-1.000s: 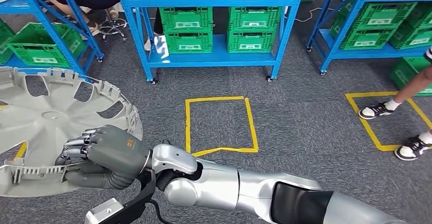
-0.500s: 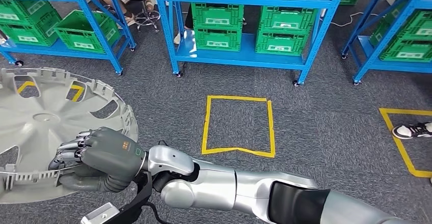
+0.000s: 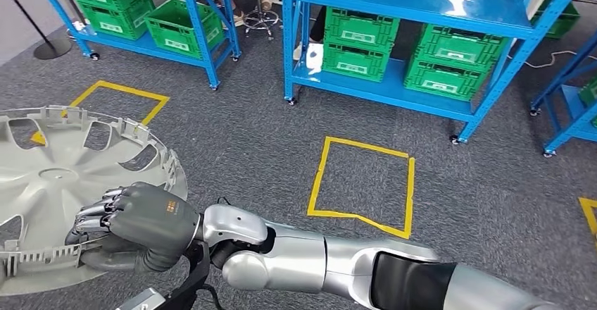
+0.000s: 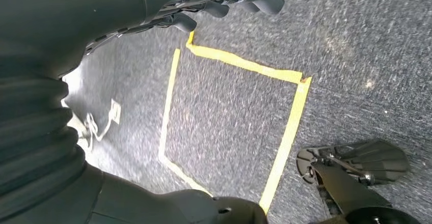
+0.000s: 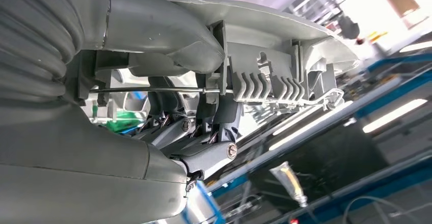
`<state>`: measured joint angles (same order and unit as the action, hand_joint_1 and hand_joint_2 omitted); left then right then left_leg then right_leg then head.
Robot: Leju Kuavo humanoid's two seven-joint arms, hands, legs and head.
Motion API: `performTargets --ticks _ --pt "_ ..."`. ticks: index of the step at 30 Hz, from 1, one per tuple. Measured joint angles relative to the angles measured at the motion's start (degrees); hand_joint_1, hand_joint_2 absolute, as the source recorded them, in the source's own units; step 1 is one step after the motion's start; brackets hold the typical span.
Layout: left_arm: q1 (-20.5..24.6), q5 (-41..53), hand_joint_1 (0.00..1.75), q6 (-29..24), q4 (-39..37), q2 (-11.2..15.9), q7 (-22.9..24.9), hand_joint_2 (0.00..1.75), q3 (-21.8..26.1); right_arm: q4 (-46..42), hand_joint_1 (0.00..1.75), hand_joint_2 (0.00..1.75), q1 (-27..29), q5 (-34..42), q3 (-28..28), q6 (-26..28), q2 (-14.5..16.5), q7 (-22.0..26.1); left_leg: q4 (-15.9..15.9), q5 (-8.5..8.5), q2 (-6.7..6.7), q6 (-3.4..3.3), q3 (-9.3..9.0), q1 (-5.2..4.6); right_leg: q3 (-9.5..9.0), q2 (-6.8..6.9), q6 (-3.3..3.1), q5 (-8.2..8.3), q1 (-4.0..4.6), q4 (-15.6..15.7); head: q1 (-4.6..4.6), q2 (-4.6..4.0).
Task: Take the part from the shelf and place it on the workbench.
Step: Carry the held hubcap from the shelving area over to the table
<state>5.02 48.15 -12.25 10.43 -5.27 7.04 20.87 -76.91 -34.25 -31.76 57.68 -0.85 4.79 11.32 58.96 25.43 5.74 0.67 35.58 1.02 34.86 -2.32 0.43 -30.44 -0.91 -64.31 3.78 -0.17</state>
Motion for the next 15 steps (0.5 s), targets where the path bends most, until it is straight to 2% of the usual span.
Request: performTargets --ticks 1,2,3,4,5,7,8,9,10,11,12,15 --pt "0.1 0.1 0.0 -0.1 0.0 -0.1 0.0 1.75 0.0 0.0 1.75 1.75 0.0 0.0 0.0 0.0 -0.2 0.0 0.2 -0.07 0.78 0.39 0.27 0.04 -1.17 -1.07 -0.12 0.85 -0.12 2.7 0.01 0.0" --pt "0.1 0.3 0.0 -0.1 0.0 -0.3 0.0 1.75 0.0 -0.1 1.75 1.75 0.0 0.0 0.0 0.0 -0.3 0.0 0.2 -0.21 1.41 0.85 0.58 0.11 -1.64 -1.79 -0.31 1.04 -0.12 4.0 0.0 0.0" --pt "0.1 0.4 0.0 -0.2 0.0 -0.3 0.0 1.75 0.0 -0.1 1.75 1.75 -0.1 0.0 0.0 0.0 -0.5 0.0 0.1 -0.43 2.01 1.35 0.82 0.2 -1.62 -1.78 -0.59 0.98 0.03 4.2 -0.01 0.0" --pt "0.1 0.5 0.0 -0.2 0.0 -0.4 0.0 1.75 0.0 -0.1 1.75 1.75 -0.1 0.0 0.0 0.0 -0.6 0.0 -0.1 -0.66 2.51 1.81 1.09 0.34 -1.59 -1.14 -1.03 1.23 0.09 4.3 0.01 0.0" --pt "0.0 0.6 0.0 -0.2 0.0 -0.4 0.0 1.75 0.0 -0.1 1.75 1.75 -0.1 0.0 0.0 0.1 -0.7 -0.1 0.0 -0.69 1.88 2.14 1.32 0.36 -1.67 -0.49 -1.47 1.44 0.12 4.4 -0.05 0.0" --pt "0.2 0.9 0.0 -0.2 0.0 -0.6 0.0 1.75 0.0 -0.1 1.75 1.75 -0.1 0.0 0.0 0.4 -0.9 -0.2 2.5 0.87 -1.34 2.57 2.69 0.13 -1.84 0.94 -2.34 1.79 0.06 4.8 -0.36 0.0" --pt "0.5 1.1 0.0 -0.2 0.0 -0.7 0.0 1.75 0.0 -0.1 1.75 1.75 0.0 0.0 0.0 0.6 -1.1 -0.2 5.5 2.49 -3.37 2.66 3.97 0.01 -1.86 1.73 -2.62 1.83 0.13 4.9 -0.51 0.0" --pt "0.7 1.2 0.0 -0.2 0.0 -0.7 0.0 1.75 0.0 -0.2 1.75 1.75 0.1 -0.1 -0.1 0.9 -1.3 -0.2 9.2 4.32 -4.51 2.79 5.6 -0.02 -1.84 2.54 -2.83 1.81 0.24 4.9 -0.62 0.0" --pt "1.0 1.3 0.0 -0.2 0.0 -0.8 0.0 1.75 0.0 -0.2 1.75 1.75 0.2 -0.2 -0.1 1.1 -1.5 -0.2 12.7 5.83 -5.01 2.9 7.14 0.01 -1.83 3.42 -2.92 1.77 0.33 4.9 -0.61 0.0" --pt "1.1 1.4 0.0 -0.2 0.0 -0.8 0.0 1.75 0.0 -0.2 1.75 1.75 0.3 -0.3 -0.1 1.3 -1.7 -0.3 15.0 6.47 -5.23 2.95 7.99 0.03 -1.83 4.26 -2.99 1.72 0.39 4.9 -0.62 0.0" --pt "1.2 1.4 0.0 -0.2 0.0 -0.9 0.0 1.75 0.0 -0.2 1.75 1.75 0.5 -0.4 -0.1 1.3 -1.8 -0.4 15.3 6.15 -5.4 2.95 7.84 0.03 -1.84 5.03 -3.01 1.69 0.42 4.9 -0.62 0.0" --pt "1.2 1.4 0.0 -0.2 0.0 -0.9 0.1 1.75 0.0 -0.2 1.75 1.75 0.7 -0.6 -0.1 1.4 -2.0 -0.5 11.5 3.73 -5.77 2.81 5.4 0.03 -1.9 6.24 -2.98 1.63 0.46 4.9 -0.61 0.0"
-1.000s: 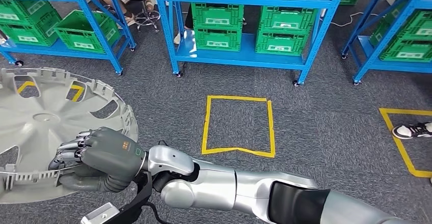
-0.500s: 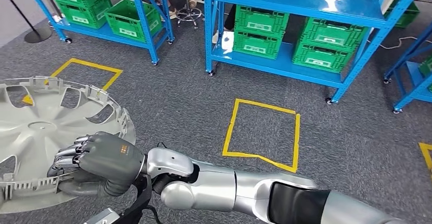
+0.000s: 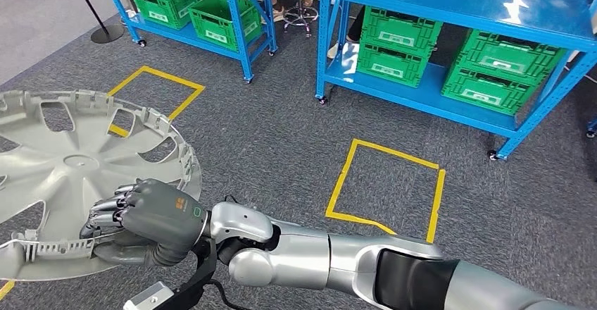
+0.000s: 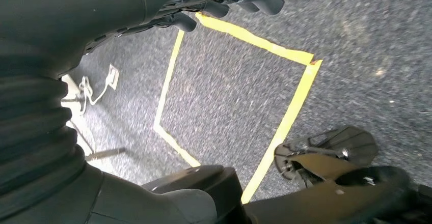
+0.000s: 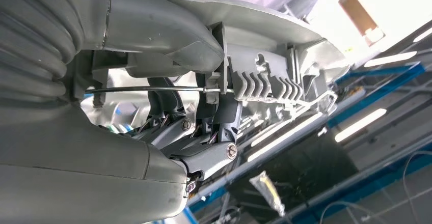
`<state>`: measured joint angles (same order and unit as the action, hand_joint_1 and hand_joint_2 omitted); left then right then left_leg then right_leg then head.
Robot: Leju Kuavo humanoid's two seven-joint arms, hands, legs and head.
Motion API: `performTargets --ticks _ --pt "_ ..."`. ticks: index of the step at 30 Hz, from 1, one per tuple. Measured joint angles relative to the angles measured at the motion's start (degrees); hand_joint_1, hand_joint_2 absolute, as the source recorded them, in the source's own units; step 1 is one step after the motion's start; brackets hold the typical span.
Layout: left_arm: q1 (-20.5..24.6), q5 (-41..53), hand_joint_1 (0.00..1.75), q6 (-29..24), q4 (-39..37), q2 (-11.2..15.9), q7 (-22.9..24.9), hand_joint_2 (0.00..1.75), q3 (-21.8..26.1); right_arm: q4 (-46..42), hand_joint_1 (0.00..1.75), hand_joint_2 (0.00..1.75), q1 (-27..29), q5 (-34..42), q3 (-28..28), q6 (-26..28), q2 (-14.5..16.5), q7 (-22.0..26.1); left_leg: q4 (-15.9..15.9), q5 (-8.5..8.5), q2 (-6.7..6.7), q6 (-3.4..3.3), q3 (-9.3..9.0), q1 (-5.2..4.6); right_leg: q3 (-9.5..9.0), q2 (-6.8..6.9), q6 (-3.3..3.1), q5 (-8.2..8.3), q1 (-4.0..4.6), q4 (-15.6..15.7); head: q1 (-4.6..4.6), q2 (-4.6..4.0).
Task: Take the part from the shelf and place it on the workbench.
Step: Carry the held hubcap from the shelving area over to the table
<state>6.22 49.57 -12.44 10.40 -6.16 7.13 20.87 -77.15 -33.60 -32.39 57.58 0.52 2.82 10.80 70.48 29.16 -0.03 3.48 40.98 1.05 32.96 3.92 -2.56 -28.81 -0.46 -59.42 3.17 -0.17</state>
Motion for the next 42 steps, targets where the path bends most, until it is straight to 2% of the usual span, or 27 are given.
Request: performTargets --ticks 2,3,5,7,9,11,13,14,15,16,18,20,22,23,24,26,28,29,30,31,32,34,35,37,38,40,42 --pt "0.0 0.0 0.0 0.0 0.0 0.0 0.0 1.75 0.0 0.0 1.75 1.75 0.0 0.0 0.0 0.0 0.0 0.0 -1.0 -0.44 -0.1 -0.04 -0.57 0.0 -0.02 0.13 0.02 -0.02 0.0 0.0 -0.01 0.0" --pt "0.0 0.0 0.0 0.0 0.0 0.0 0.0 1.75 0.0 -0.1 1.75 1.75 0.0 0.0 0.0 0.0 0.0 0.0 -2.9 -1.18 -0.58 -0.13 -1.69 -0.03 -0.07 0.36 0.07 -0.06 0.02 0.0 -0.01 0.0" --pt "0.1 0.0 0.0 -0.1 0.0 0.0 -0.2 1.75 0.0 -0.5 1.75 1.75 0.2 -0.2 0.0 0.0 -0.1 -0.1 -8.3 -2.5 -2.45 -0.93 -4.5 -0.54 -0.29 1.73 0.69 -0.31 0.38 0.0 0.05 0.0" --pt "0.0 -0.1 0.0 -0.2 0.0 0.0 -0.2 1.75 0.0 -1.0 1.75 1.75 0.3 -0.4 0.0 0.1 -0.1 -0.2 -11.6 -3.14 -3.0 -2.01 -6.02 -0.89 -0.58 3.1 1.64 -0.76 0.68 -0.1 0.1 0.0" --pt "-0.3 -0.2 0.0 -0.2 0.0 0.0 0.0 1.75 0.0 -1.3 1.75 1.75 0.3 -0.5 0.0 0.1 -0.2 -0.3 -12.0 -3.5 -1.53 -2.77 -6.03 -0.65 0.18 0.79 2.31 -2.52 0.4 -2.4 0.21 0.0" --pt "-0.3 -0.2 0.0 -0.2 0.0 0.0 0.1 1.75 0.1 -1.4 1.75 1.75 0.5 -0.6 0.0 0.1 -0.3 -0.4 -12.1 -3.7 -0.07 -3.26 -5.91 -0.53 3.17 -2.7 2.62 -6.0 0.17 -9.0 0.45 0.0" --pt "-0.4 -0.2 0.0 -0.2 0.0 -0.1 0.2 1.75 0.1 -1.4 1.75 1.75 0.8 -0.6 0.0 0.0 -0.4 -0.4 -12.0 -3.76 1.59 -3.36 -5.7 -0.52 6.44 -3.74 2.71 -8.13 0.14 -15.4 0.57 0.0" --pt "-0.5 -0.3 0.0 -0.2 0.0 -0.1 0.3 1.75 0.1 -1.4 1.75 1.75 0.9 -0.7 0.0 -0.1 -0.5 -0.4 -11.9 -3.78 2.46 -3.33 -5.64 -0.5 6.93 -3.87 2.71 -7.71 0.09 -16.1 0.57 0.0" --pt "-0.5 -0.3 0.0 -0.2 0.0 0.0 0.4 1.75 0.1 -1.4 1.75 1.75 0.9 -0.7 0.0 -0.2 -0.4 -0.4 -11.7 -3.79 3.38 -3.27 -5.62 -0.46 6.25 -4.01 2.67 -6.19 0.0 -14.5 0.56 0.0" --pt "-0.6 -0.4 0.0 -0.2 0.0 0.0 0.6 1.75 0.1 -1.4 1.75 1.75 0.8 -0.7 0.0 -0.4 -0.4 -0.4 -11.5 -3.79 4.27 -3.14 -5.59 -0.4 4.62 -4.53 2.62 -4.06 -0.16 -11.0 0.57 0.0" --pt "-0.6 -0.4 0.0 -0.2 0.0 -0.1 0.7 1.75 0.2 -1.4 1.75 1.75 0.6 -0.6 0.1 -0.8 -0.3 -0.4 -11.1 -3.83 5.92 -2.56 -5.25 -0.32 1.39 -7.11 2.57 -1.28 -0.53 -3.9 0.58 0.0" --pt "-0.6 -0.4 0.0 -0.2 0.0 -0.1 0.8 1.75 0.3 -1.4 1.75 1.75 0.3 -0.6 0.1 -1.0 -0.1 -0.4 -11.1 -4.12 7.22 -1.63 -4.69 -0.16 0.42 -8.49 2.38 -0.87 -0.47 -1.2 0.6 0.0" --pt "-0.8 -0.4 0.0 -0.2 -0.1 0.0 0.9 1.75 0.4 -1.4 1.75 1.75 -0.1 -0.4 0.2 -1.2 0.3 -0.4 -11.5 -4.54 8.22 -0.7 -4.32 0.12 0.33 -7.25 1.69 -0.49 -0.28 -0.8 0.63 0.0" --pt "-1.0 -0.4 0.0 -0.2 -0.1 0.0 0.9 1.75 0.4 -1.4 1.75 1.75 -0.3 -0.2 0.2 -1.3 0.5 -0.4 -11.2 -4.42 7.51 -0.4 -4.05 0.1 0.16 -6.59 1.23 -0.28 -0.28 -0.6 0.54 0.0" --pt "-1.0 -0.4 0.0 -0.2 -0.1 0.0 0.8 1.75 0.4 -1.4 1.75 1.75 -0.5 0.1 0.3 -1.3 0.7 -0.4 -10.1 -3.74 6.1 -0.21 -3.41 -0.01 -0.01 -5.85 0.81 -0.09 -0.36 -0.4 0.38 0.0" --pt "-0.7 -0.3 0.0 -0.2 -0.1 0.0 0.6 1.75 0.5 -1.2 1.75 1.75 -0.8 0.7 0.4 -1.2 0.9 -0.1 -4.4 -0.66 2.36 -0.01 -0.7 -0.29 -0.17 -4.19 0.27 0.01 -0.22 -0.1 0.08 0.0" --pt "-0.3 0.0 0.0 -0.2 -0.1 0.0 0.5 1.75 0.5 -1.0 1.75 1.75 -0.9 1.1 0.4 -1.0 0.9 0.2 2.5 2.24 0.89 0.19 2.38 -0.28 -0.17 -2.4 0.05 -0.11 0.05 -0.1 0.04 0.0" --pt "-0.2 0.2 0.0 -0.1 -0.1 0.0 0.5 1.75 0.5 -0.8 1.75 1.75 -0.9 1.2 0.5 -0.8 0.8 0.3 3.9 2.4 0.62 0.23 2.86 -0.27 -0.19 -1.58 0.0 -0.17 0.13 -0.1 0.04 0.0" --pt "-0.2 0.6 0.0 -0.1 -0.1 0.0 0.5 1.75 0.5 -0.7 1.75 1.75 -0.9 1.3 0.5 -0.5 0.8 0.3 3.1 1.53 0.37 0.21 2.2 -0.27 -0.23 -0.82 0.0 -0.24 0.17 -0.2 0.03 0.0" --pt "-0.2 1.0 0.0 0.0 -0.1 0.0 0.5 1.75 0.5 -0.6 1.75 1.75 -0.8 1.3 0.5 -0.1 0.7 0.3 0.0 -0.12 -0.13 0.13 0.4 -0.27 -0.32 -0.12 0.07 -0.33 0.18 -0.2 0.03 0.0" --pt "-0.1 1.4 0.0 0.0 0.0 0.0 0.5 1.75 0.5 -0.6 1.75 1.75 -0.7 1.3 0.5 0.3 0.5 0.3 -4.1 -1.61 -1.37 0.0 -1.86 -0.36 -0.44 0.55 0.23 -0.46 0.25 -0.2 0.02 0.0" --pt "0.2 2.2 0.0 0.2 0.0 0.0 0.5 1.75 0.5 -0.7 1.75 1.75 -0.3 1.0 0.4 1.3 -0.2 0.1 -10.2 -3.33 -3.22 -0.67 -5.15 -0.69 -0.59 1.75 0.73 -0.75 0.59 -0.2 0.07 0.0" --pt "0.4 2.5 0.0 0.4 0.0 0.0 0.5 1.75 0.5 -0.8 1.75 1.75 -0.1 0.8 0.4 1.7 -0.5 0.1 -11.2 -3.37 -3.57 -1.06 -5.61 -0.87 -0.65 2.27 1.0 -0.83 0.74 -0.2 0.13 0.0" --pt "0.4 2.9 0.0 0.8 0.0 0.1 0.6 1.75 0.5 -0.9 1.75 1.75 0.0 0.6 0.3 2.0 -1.1 -0.1 -11.3 -3.57 -2.33 -1.85 -5.49 -0.99 -0.83 3.16 1.56 -0.92 0.82 0.0 0.27 0.0" --pt "0.3 3.0 0.0 1.0 0.0 0.2 0.7 1.75 0.5 -1.0 1.75 1.75 0.1 0.6 0.3 2.0 -1.3 -0.3 -11.5 -3.7 -1.76 -2.17 -5.51 -0.91 -0.83 2.71 1.92 -1.21 0.71 -0.2 0.31 0.0" --pt "0.4 3.1 0.0 1.1 0.0 0.5 0.8 1.75 0.5 -1.1 1.75 1.75 0.1 0.6 0.2 1.9 -1.5 -0.5 -11.8 -3.96 -0.65 -2.85 -5.63 -0.66 0.47 -0.04 2.49 -3.17 0.47 -3.3 0.41 0.0" --pt "0.5 3.1 0.0 1.1 0.0 0.7 0.8 1.75 0.5 -1.2 1.75 1.75 0.3 0.6 0.1 1.8 -1.7 -0.7 -11.8 -4.04 0.59 -3.21 -5.59 -0.57 4.08 -2.92 2.68 -6.52 0.36 -10.6 0.53 0.0"
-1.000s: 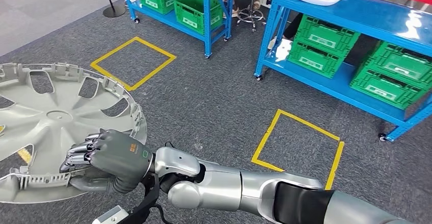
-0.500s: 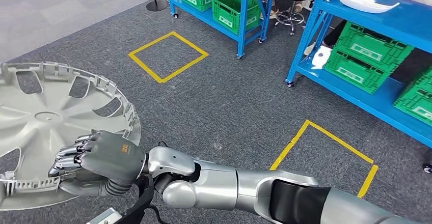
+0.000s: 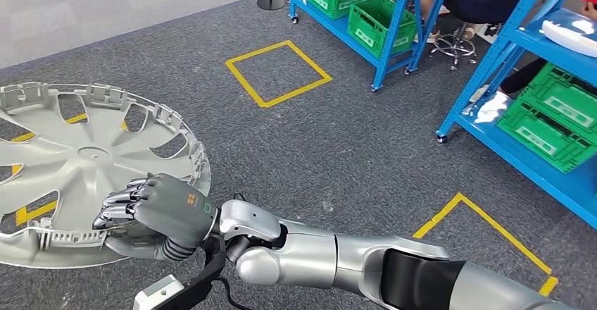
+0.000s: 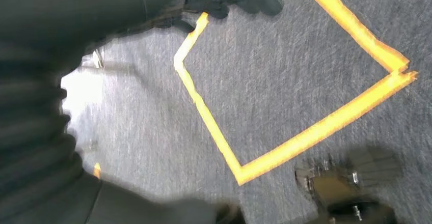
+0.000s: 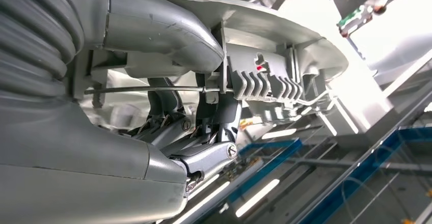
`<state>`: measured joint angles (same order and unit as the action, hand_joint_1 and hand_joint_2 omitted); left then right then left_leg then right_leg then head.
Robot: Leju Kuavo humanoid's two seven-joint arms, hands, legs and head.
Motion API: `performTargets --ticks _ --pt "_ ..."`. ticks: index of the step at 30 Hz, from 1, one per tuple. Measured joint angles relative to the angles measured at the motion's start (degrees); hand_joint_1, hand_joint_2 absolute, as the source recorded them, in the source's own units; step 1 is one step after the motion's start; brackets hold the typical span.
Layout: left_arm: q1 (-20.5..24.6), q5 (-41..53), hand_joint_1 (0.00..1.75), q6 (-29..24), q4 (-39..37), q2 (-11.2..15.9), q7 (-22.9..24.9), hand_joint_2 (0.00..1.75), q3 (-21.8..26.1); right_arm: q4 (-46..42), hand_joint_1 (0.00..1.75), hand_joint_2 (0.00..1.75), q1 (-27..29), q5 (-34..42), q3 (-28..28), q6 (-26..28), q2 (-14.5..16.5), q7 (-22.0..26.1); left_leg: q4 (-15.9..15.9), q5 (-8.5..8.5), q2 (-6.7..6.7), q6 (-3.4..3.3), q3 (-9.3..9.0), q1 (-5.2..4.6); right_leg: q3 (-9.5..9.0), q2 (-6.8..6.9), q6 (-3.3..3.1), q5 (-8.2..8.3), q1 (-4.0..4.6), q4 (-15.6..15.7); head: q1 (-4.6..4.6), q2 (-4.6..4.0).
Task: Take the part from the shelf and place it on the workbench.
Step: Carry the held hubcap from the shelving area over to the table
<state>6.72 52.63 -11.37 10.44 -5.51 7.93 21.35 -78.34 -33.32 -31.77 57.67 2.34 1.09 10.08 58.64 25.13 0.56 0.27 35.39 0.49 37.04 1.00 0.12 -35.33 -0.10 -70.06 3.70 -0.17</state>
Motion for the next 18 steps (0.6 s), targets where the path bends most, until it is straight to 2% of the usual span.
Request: performTargets --ticks 1,2,3,4,5,6,7,8,9,10,11,12,13,14,15,16,17,18 --pt "0.0 0.0 0.0 0.0 0.0 0.0 -0.1 1.75 0.0 0.0 1.75 1.75 0.1 0.0 0.0 -0.1 -0.1 -0.1 0.0 -0.01 0.75 -0.07 0.02 -0.01 1.94 -0.52 0.0 -1.13 0.0 -3.6 0.04 0.0" --pt "0.0 0.0 0.0 0.0 0.0 0.0 -0.2 1.75 0.0 0.0 1.75 1.75 0.2 0.0 0.0 -0.2 -0.1 -0.2 0.1 0.0 1.57 -0.08 0.02 -0.01 3.24 -0.77 -0.04 -1.27 0.0 -5.7 0.04 0.0" --pt "0.0 0.0 0.0 0.0 0.0 0.0 -0.3 1.75 0.0 0.0 1.75 1.75 0.3 0.0 0.0 -0.2 -0.2 -0.4 0.2 0.0 2.42 -0.07 0.02 -0.01 3.49 -0.92 -0.12 -0.29 -0.04 -5.5 0.04 0.0" --pt "-0.1 0.0 0.0 0.0 0.0 0.1 -0.4 1.75 0.0 0.0 1.75 1.75 0.4 -0.1 0.0 -0.3 -0.2 -0.5 0.3 0.0 3.28 -0.03 0.02 0.01 2.59 -1.19 -0.25 1.63 -0.12 -3.1 0.04 0.0" --pt "-0.1 0.0 0.0 0.0 0.0 0.1 -0.4 1.75 0.0 0.0 1.75 1.75 0.4 -0.1 0.0 -0.3 -0.2 -0.7 0.4 0.0 4.15 0.07 0.06 0.05 0.83 -2.04 -0.41 3.9 -0.25 1.0 0.05 0.0" --pt "0.0 0.0 0.0 0.0 0.0 0.1 -0.4 1.75 0.0 0.0 1.75 1.75 0.4 -0.1 0.0 -0.3 -0.2 -0.8 0.5 0.01 4.98 0.3 0.17 0.03 -0.88 -3.37 -0.5 5.5 -0.36 4.9 0.02 0.0" --pt "0.0 0.0 0.0 0.1 0.0 0.1 -0.5 1.75 0.0 0.0 1.75 1.75 0.4 -0.2 0.0 -0.3 -0.2 -0.9 0.6 -0.04 5.73 0.62 0.34 0.06 -2.14 -4.39 -0.59 6.54 -0.46 7.8 0.04 0.0" --pt "0.0 0.0 0.0 0.1 0.0 0.1 -0.5 1.75 0.0 0.0 1.75 1.75 0.4 -0.4 0.0 -0.3 -0.1 -0.9 0.7 -0.13 6.35 1.01 0.56 0.11 -2.79 -5.14 -0.68 6.93 -0.46 9.4 0.06 0.0" --pt "0.0 0.0 0.0 0.2 0.0 0.1 -0.4 1.75 0.0 0.0 1.75 1.75 0.4 -0.6 0.0 -0.3 -0.1 -0.9 0.6 -0.28 6.93 1.48 0.75 0.2 -2.82 -5.17 -0.81 6.84 -0.35 9.7 0.09 0.0" --pt "-0.1 0.0 0.0 0.4 0.0 0.1 -0.4 1.75 0.0 0.0 1.75 1.75 0.3 -0.7 -0.1 -0.3 -0.1 -1.0 0.4 -0.46 7.48 1.92 1.0 0.34 -2.9 -4.55 -1.11 7.03 -0.28 9.9 0.16 0.0" --pt "-0.2 0.0 0.0 0.5 0.0 0.2 -0.4 1.75 0.0 0.0 1.75 1.75 0.3 -0.8 -0.1 -0.3 0.0 -1.0 0.4 -0.47 7.27 2.25 1.18 0.42 -3.08 -3.91 -1.5 7.24 -0.24 10.1 0.15 0.0" --pt "-0.2 0.0 0.0 0.6 0.0 0.2 -0.4 1.75 0.0 0.0 1.75 1.75 0.3 -0.9 -0.1 -0.3 0.2 -1.1 1.1 -0.03 6.15 2.53 1.59 0.37 -3.3 -3.24 -1.96 7.44 -0.26 10.4 0.07 0.0" --pt "-0.2 0.1 0.0 0.7 0.0 0.3 -0.4 1.75 0.0 0.0 1.75 1.75 0.3 -0.9 -0.1 -0.3 0.3 -1.1 2.8 1.05 4.48 2.75 2.47 0.27 -3.51 -2.45 -2.35 7.62 -0.31 10.7 -0.02 0.0" --pt "0.0 0.1 0.0 0.7 0.0 0.3 -0.4 1.75 0.0 0.0 1.75 1.75 0.3 -1.0 -0.1 -0.3 0.3 -1.2 5.6 2.66 2.47 2.89 3.73 0.21 -3.6 -1.64 -2.63 7.71 -0.27 10.9 -0.11 0.0" --pt "0.1 0.1 0.0 0.8 0.0 0.3 -0.4 1.75 0.0 0.0 1.75 1.75 0.3 -1.1 -0.1 -0.3 0.4 -1.2 9.2 4.54 1.01 3.09 5.44 0.16 -3.61 -0.84 -2.82 7.68 -0.17 10.9 -0.19 0.0" --pt "0.2 0.2 0.0 0.8 0.0 0.3 -0.5 1.75 0.0 0.0 1.75 1.75 0.3 -1.2 -0.1 -0.3 0.4 -1.2 12.8 6.05 0.34 3.28 7.08 0.22 -3.6 0.0 -2.9 7.64 -0.09 10.9 -0.17 0.0" --pt "0.3 0.2 0.0 0.8 0.0 0.3 -0.6 1.75 0.0 0.0 1.75 1.75 0.4 -1.3 -0.1 -0.3 0.4 -1.2 15.0 6.71 0.04 3.42 8.06 0.29 -3.59 0.83 -2.95 7.58 -0.03 10.9 -0.17 0.0" --pt "0.3 0.2 0.0 0.8 0.0 0.3 -0.7 1.75 0.0 0.0 1.75 1.75 0.4 -1.4 -0.1 -0.4 0.4 -1.2 15.4 6.4 -0.16 3.5 8.08 0.33 -3.59 1.63 -2.96 7.51 0.0 10.9 -0.17 0.0"
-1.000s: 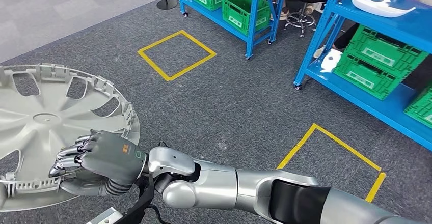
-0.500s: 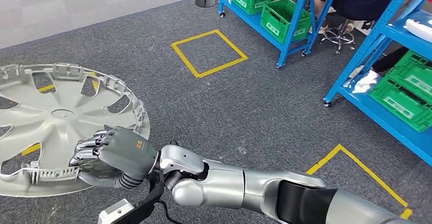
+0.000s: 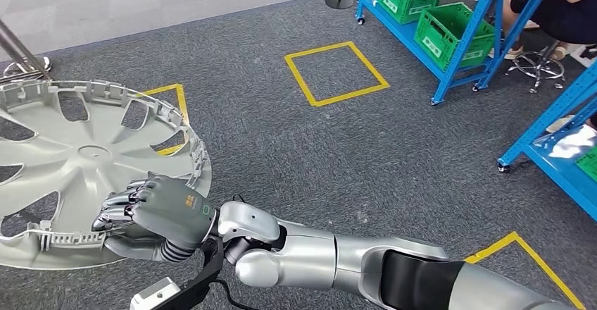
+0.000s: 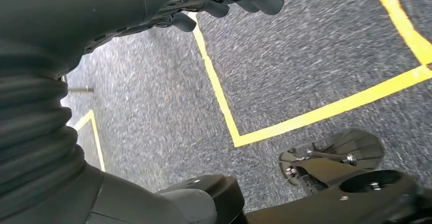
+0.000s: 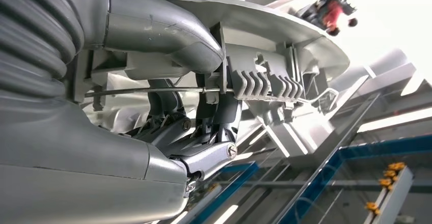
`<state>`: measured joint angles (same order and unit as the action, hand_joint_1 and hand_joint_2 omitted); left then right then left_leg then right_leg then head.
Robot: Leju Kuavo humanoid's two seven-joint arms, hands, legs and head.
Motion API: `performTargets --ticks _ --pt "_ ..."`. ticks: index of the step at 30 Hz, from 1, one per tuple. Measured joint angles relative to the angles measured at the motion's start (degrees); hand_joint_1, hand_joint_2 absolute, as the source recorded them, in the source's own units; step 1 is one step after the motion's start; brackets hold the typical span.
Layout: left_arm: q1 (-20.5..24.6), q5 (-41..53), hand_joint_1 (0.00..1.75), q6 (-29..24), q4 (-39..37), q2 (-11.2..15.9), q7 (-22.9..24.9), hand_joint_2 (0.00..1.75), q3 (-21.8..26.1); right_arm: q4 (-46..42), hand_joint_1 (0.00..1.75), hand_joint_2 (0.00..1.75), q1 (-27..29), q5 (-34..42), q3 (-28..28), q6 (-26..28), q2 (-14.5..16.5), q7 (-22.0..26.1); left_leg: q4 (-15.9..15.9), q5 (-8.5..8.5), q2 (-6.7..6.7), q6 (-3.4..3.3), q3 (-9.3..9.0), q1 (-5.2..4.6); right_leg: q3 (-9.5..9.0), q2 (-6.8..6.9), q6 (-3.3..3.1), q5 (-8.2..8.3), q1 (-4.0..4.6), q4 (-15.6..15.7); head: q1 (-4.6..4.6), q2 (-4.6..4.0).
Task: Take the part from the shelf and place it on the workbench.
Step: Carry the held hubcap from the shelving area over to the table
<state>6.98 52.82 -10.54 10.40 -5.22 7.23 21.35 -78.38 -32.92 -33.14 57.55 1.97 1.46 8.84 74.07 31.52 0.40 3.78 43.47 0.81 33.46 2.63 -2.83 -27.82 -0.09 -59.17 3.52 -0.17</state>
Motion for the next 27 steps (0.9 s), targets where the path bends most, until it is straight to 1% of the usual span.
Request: performTargets --ticks 1,2,3,4,5,6,7,8,9,10,11,12,13,14,15,16,17,18,19,20,21,22,23,24,25,26,27 --pt "0.0 0.0 0.0 0.0 0.0 0.0 -0.1 1.75 0.0 0.0 1.75 1.75 0.0 -0.1 0.0 -0.1 0.0 0.0 -1.9 -1.28 -0.28 0.03 -1.17 0.03 -0.03 0.74 0.07 -0.08 0.01 0.0 -0.01 0.0" --pt "0.0 -0.1 0.0 0.0 0.0 0.0 -0.2 1.75 0.0 0.0 1.75 1.75 0.0 -0.2 0.0 -0.1 0.0 0.0 -5.6 -3.06 -1.0 -0.02 -3.27 0.02 -0.1 1.44 0.19 -0.21 0.02 -0.1 -0.01 0.0" --pt "0.1 -0.1 0.0 0.0 0.0 0.0 -0.2 1.75 0.0 0.0 1.75 1.75 0.0 -0.2 0.0 -0.2 0.0 0.0 -9.5 -4.4 -2.24 -0.22 -5.46 -0.14 -0.18 2.08 0.4 -0.37 0.14 -0.2 -0.03 0.0" --pt "0.2 -0.2 0.0 0.0 0.1 0.0 -0.3 1.75 0.0 0.0 1.75 1.75 0.0 -0.3 0.0 -0.2 0.0 0.1 -12.6 -5.43 -3.21 -0.6 -7.2 -0.29 -0.27 2.69 0.65 -0.55 0.28 -0.2 0.03 0.0" --pt "0.2 -0.2 0.0 0.0 0.1 0.0 -0.4 1.75 0.0 0.0 1.75 1.75 0.0 -0.3 0.0 -0.3 0.0 0.1 -14.5 -5.88 -3.83 -1.05 -8.15 -0.47 -0.36 3.25 0.93 -0.68 0.43 -0.3 0.11 0.0" --pt "0.3 -0.3 0.0 -0.1 0.1 0.0 -0.4 1.75 0.0 0.0 1.75 1.75 0.0 -0.3 0.0 -0.3 0.1 0.2 -15.0 -5.88 -3.85 -1.51 -8.34 -0.66 -0.44 3.78 1.22 -0.76 0.55 -0.3 0.17 0.0" --pt "0.2 -0.4 0.0 -0.1 0.1 0.1 -0.4 1.75 0.0 0.0 1.75 1.75 0.0 -0.4 0.0 -0.3 0.1 0.2 -15.1 -6.08 -3.13 -1.93 -8.26 -0.67 -0.56 4.35 1.51 -0.83 0.58 -0.2 0.25 0.0" --pt "0.1 -0.5 0.0 -0.2 0.1 0.1 -0.5 1.75 0.0 0.0 1.75 1.75 0.0 -0.4 0.0 -0.4 0.2 0.2 -15.2 -6.19 -2.45 -2.28 -8.25 -0.59 -0.62 4.54 1.87 -0.98 0.49 -0.3 0.25 0.0" --pt "-0.1 -0.6 0.0 -0.2 0.1 0.2 -0.5 1.75 0.0 0.0 1.75 1.75 0.0 -0.4 0.0 -0.4 0.3 0.3 -15.4 -6.32 -1.83 -2.64 -8.31 -0.49 -0.49 3.8 2.21 -1.47 0.34 -0.8 0.23 0.0" --pt "-0.1 -0.6 0.0 -0.2 0.1 0.2 -0.5 1.75 0.0 0.0 1.75 1.75 0.0 -0.4 0.0 -0.4 0.3 0.3 -15.5 -6.46 -1.21 -3.01 -8.37 -0.34 0.11 2.44 2.51 -2.47 0.19 -2.3 0.28 0.0" --pt "-0.1 -0.7 0.0 -0.2 0.1 0.2 -0.6 1.75 0.0 0.0 1.75 1.75 0.0 -0.4 0.0 -0.5 0.4 0.3 -15.6 -6.57 -0.59 -3.32 -8.42 -0.22 1.34 0.66 2.74 -3.94 0.02 -5.0 0.36 0.0" --pt "0.0 -0.8 0.0 -0.2 0.1 0.2 -0.6 1.75 0.0 0.0 1.75 1.75 0.1 -0.5 0.0 -0.5 0.3 0.3 -15.6 -6.61 0.09 -3.5 -8.35 -0.21 3.08 -0.98 2.84 -5.68 -0.05 -8.7 0.44 0.0" --pt "0.0 -0.9 0.0 -0.2 0.1 0.1 -0.6 1.75 0.0 0.0 1.75 1.75 0.2 -0.5 0.0 -0.6 0.3 0.4 -15.6 -6.64 0.82 -3.6 -8.28 -0.21 5.07 -1.86 2.9 -7.21 -0.07 -12.6 0.53 0.0" --pt "-0.1 -1.0 0.0 -0.2 0.1 0.1 -0.6 1.75 0.0 0.1 1.75 1.75 0.3 -0.5 0.0 -0.7 0.3 0.4 -15.5 -6.65 1.61 -3.63 -8.22 -0.21 6.64 -2.26 2.92 -7.98 -0.08 -15.5 0.55 0.0" --pt "-0.1 -1.0 0.0 -0.2 0.0 0.2 -0.6 1.75 0.0 0.1 1.75 1.75 0.3 -0.5 0.0 -0.7 0.3 0.4 -15.4 -6.65 2.44 -3.62 -8.18 -0.21 7.33 -2.44 2.87 -7.66 -0.1 -16.5 0.57 0.0" --pt "-0.2 -1.1 0.0 -0.2 0.0 0.2 -0.6 1.75 0.0 0.1 1.75 1.75 0.3 -0.5 0.0 -0.8 0.3 0.4 -15.3 -6.64 3.3 -3.59 -8.15 -0.21 6.92 -2.6 2.76 -6.29 -0.16 -15.2 0.58 0.0" --pt "-0.3 -1.1 0.0 -0.2 0.0 0.2 -0.6 1.75 0.0 0.1 1.75 1.75 0.3 -0.5 0.0 -0.8 0.3 0.4 -15.2 -6.63 4.18 -3.52 -8.14 -0.19 5.39 -3.07 2.6 -4.14 -0.25 -11.8 0.59 0.0" --pt "-0.3 -1.1 0.0 -0.2 0.0 0.2 -0.6 1.75 0.0 0.1 1.75 1.75 0.3 -0.5 0.0 -0.8 0.3 0.4 -15.0 -6.64 5.03 -3.39 -8.1 -0.14 3.49 -4.29 2.41 -2.33 -0.37 -7.7 0.6 0.0" --pt "-0.3 -1.1 0.0 -0.2 0.0 0.2 -0.6 1.75 0.0 0.1 1.75 1.75 0.3 -0.5 0.0 -0.8 0.3 0.4 -14.9 -6.65 5.84 -3.12 -7.97 -0.14 1.89 -5.51 2.31 -1.02 -0.42 -4.2 0.58 0.0" --pt "-0.3 -1.1 0.0 -0.2 0.0 0.2 -0.6 1.75 0.0 0.0 1.75 1.75 0.2 -0.5 0.0 -0.8 0.3 0.4 -14.9 -6.73 6.52 -2.77 -7.79 -0.11 0.84 -6.44 2.25 -0.37 -0.44 -1.8 0.57 0.0" --pt "-0.4 -1.1 0.0 -0.2 0.0 0.2 -0.6 1.75 0.1 0.0 1.75 1.75 0.2 -0.6 0.0 -0.9 0.3 0.4 -15.0 -6.85 7.12 -2.34 -7.6 -0.02 0.52 -6.94 2.17 -0.38 -0.33 -1.0 0.57 0.0" --pt "-0.5 -1.1 0.0 -0.2 0.0 0.2 -0.6 1.75 0.1 0.0 1.75 1.75 0.1 -0.6 0.0 -0.9 0.4 0.4 -15.2 -7.03 7.72 -1.85 -7.43 0.04 0.44 -6.5 2.04 -0.27 -0.16 -0.8 0.57 0.0" --pt "-0.7 -1.2 0.0 -0.2 0.0 0.2 -0.6 1.75 0.1 0.0 1.75 1.75 0.1 -0.6 0.0 -0.9 0.5 0.4 -15.3 -7.18 7.94 -1.47 -7.27 0.17 0.3 -5.78 1.69 -0.06 -0.18 -0.6 0.57 0.0" --pt "-0.9 -1.2 0.0 -0.2 0.0 0.3 -0.5 1.75 0.1 0.0 1.75 1.75 0.1 -0.6 0.0 -1.0 0.7 0.4 -15.1 -7.03 7.16 -1.17 -7.03 0.16 0.1 -5.1 1.26 0.17 -0.18 -0.3 0.48 0.0" --pt "-1.0 -1.2 0.0 -0.2 0.0 0.3 -0.4 1.75 0.1 0.0 1.75 1.75 0.0 -0.5 0.0 -1.1 0.8 0.5 -14.1 -6.34 5.63 -0.94 -6.43 0.09 -0.1 -4.35 0.85 0.41 -0.27 0.1 0.34 0.0" --pt "-1.0 -1.2 0.0 -0.2 0.0 0.3 -0.4 1.75 0.1 0.0 1.75 1.75 0.0 -0.4 0.0 -1.2 0.9 0.6 -12.0 -5.05 3.68 -0.77 -5.36 0.01 -0.18 -3.55 0.52 0.59 -0.35 0.4 0.21 0.0" --pt "-1.0 -1.2 0.0 -0.3 0.0 0.3 -0.4 1.75 0.1 0.1 1.75 1.75 -0.1 -0.3 0.0 -1.3 1.0 0.7 -8.8 -3.31 1.79 -0.59 -3.89 -0.06 -0.21 -2.79 0.33 0.61 -0.27 0.5 0.09 0.0"
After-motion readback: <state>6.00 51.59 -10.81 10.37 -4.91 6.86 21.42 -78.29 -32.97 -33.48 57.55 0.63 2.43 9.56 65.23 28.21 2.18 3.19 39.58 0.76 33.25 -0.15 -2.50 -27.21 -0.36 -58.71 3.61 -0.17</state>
